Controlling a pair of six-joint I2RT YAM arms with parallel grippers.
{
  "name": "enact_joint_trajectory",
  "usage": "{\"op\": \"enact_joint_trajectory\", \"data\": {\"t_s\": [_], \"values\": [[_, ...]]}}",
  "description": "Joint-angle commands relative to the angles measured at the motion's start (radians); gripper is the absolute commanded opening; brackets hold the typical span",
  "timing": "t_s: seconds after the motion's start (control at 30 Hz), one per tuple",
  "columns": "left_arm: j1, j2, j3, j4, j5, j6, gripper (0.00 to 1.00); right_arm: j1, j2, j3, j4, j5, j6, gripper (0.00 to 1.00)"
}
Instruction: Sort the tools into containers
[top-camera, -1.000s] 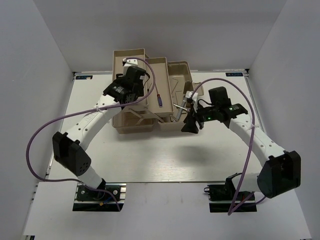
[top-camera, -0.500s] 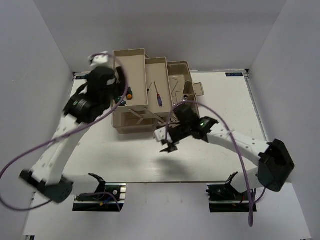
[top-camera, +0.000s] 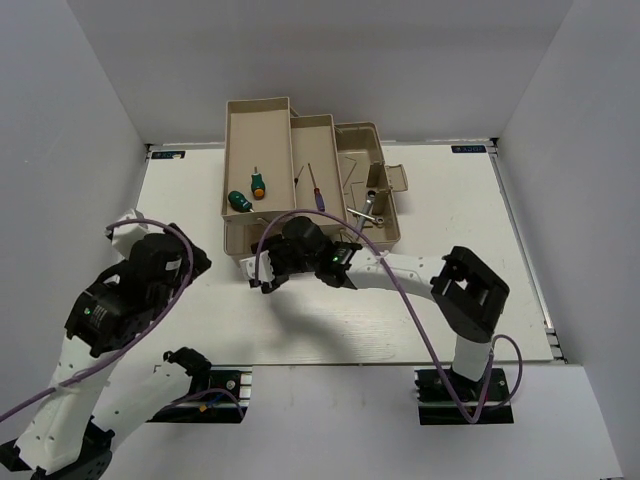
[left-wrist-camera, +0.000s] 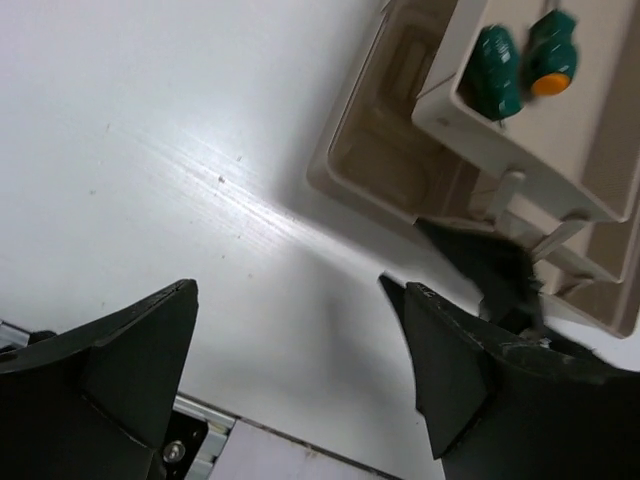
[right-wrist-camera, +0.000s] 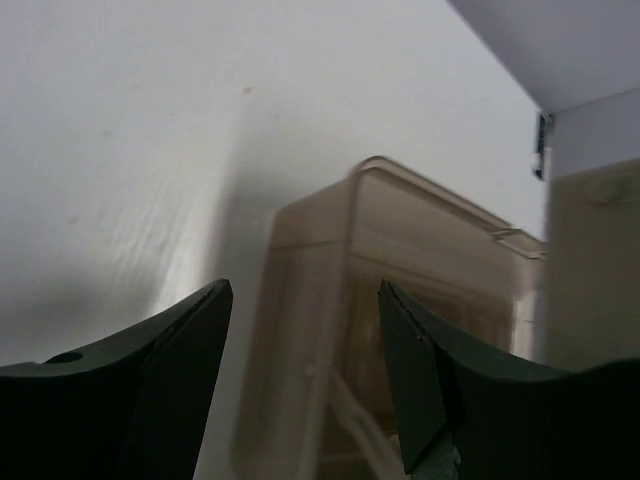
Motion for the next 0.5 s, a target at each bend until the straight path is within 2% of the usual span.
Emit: {"op": "enact_joint_trajectory", "data": {"t_s": [0.0,0.3,0.47], "values": [[0.002,0.014,-0.036,-0.055,0.017,-0.099,0.94,0.003,0.027,0.064,0.138,0.062,0.023,0.66],[0.002,-0.033,-0.214,0.001,0.077,-0.2,0.94,-0.008,0.213,0.243,0.018,0.125,-0.009,0.65],[0.002,-0.115,-0.297,0.011,0.1,-0.29,0.94,-0.011,0.274,0.286,-0.043,0.142,-0.026,0.58]]}}
